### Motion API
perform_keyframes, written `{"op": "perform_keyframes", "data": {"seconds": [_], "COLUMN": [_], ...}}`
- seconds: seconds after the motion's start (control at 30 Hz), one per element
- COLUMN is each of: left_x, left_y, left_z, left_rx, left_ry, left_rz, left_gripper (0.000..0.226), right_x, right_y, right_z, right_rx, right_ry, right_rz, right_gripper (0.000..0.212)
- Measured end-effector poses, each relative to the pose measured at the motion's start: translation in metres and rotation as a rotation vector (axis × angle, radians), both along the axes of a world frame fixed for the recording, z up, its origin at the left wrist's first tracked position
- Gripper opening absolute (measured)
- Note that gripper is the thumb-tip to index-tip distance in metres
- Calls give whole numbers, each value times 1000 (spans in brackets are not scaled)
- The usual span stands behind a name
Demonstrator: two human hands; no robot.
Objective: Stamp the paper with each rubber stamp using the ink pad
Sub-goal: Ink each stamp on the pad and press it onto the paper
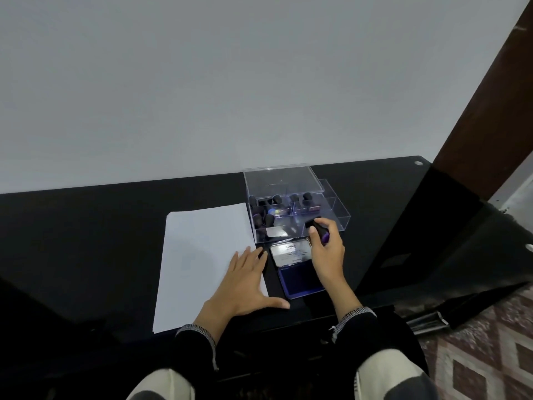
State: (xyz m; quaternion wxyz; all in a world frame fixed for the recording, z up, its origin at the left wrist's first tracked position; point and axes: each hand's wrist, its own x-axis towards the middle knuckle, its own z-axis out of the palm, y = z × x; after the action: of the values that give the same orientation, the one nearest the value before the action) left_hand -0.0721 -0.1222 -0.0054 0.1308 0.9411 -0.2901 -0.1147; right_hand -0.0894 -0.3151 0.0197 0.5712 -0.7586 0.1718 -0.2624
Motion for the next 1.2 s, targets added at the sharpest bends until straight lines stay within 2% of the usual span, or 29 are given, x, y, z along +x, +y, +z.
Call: {"op": "perform_keyframes", "data": {"seconds": [0.2,0.4,0.57,0.73,0.93,1.07,1.2], "left_x": [5,14,15,15,10,-5,-10], "left_y": [-16,-21,-23,-10,22,16,0], "left_z": [-1,1,-2,-4,-8,-6,-7], "left_rx": [57,87,81,19,-140,-152,-141], "left_ry": [-66,-55,-44,-20,-26,-31,-52], "left_rz": [-7,-6,-14,-6,52,12,-4], "left_gripper": [129,129,128,126,102,97,98], "right_x": [16,22,19,2,-5,-6,-9], "right_y": [-6,-12,-14,-5,0,3,2], "right_z": [0,4,0,3,6,6,9], "right_rx": [-13,-30,-24,-26,-45,-199,-387], "right_ry": [25,46,82,18,342,379,407], "right_rz": [40,67,55,-19,282,269,208], "right_gripper": [13,10,12,6,18,35,35]}}
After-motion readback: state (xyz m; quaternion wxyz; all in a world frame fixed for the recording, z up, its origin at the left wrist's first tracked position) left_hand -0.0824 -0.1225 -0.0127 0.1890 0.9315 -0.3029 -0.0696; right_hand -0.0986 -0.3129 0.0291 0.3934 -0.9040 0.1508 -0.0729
